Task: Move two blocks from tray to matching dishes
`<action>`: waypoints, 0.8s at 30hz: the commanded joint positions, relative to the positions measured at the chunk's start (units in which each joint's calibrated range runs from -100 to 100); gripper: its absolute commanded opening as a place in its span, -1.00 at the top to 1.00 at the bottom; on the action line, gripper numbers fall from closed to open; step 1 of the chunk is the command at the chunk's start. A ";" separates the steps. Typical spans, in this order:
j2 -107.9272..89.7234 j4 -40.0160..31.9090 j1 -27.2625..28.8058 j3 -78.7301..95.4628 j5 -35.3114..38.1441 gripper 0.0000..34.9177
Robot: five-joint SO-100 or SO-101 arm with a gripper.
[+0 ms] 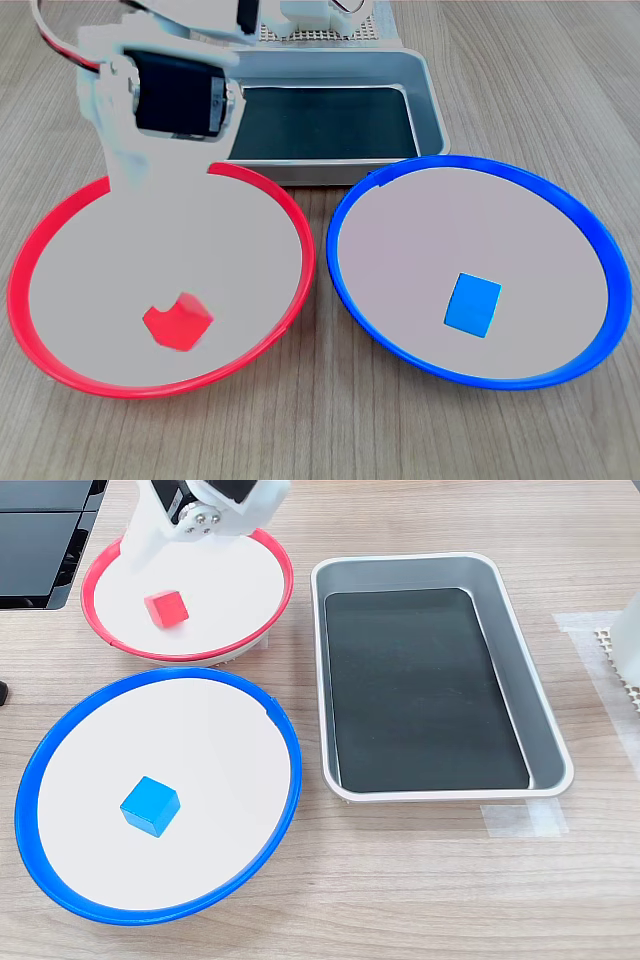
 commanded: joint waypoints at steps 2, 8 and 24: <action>-19.73 -7.03 -2.09 14.88 -4.79 0.54; -59.65 -20.07 -7.37 53.48 -20.22 1.00; -120.37 5.77 -8.97 101.91 -27.01 1.00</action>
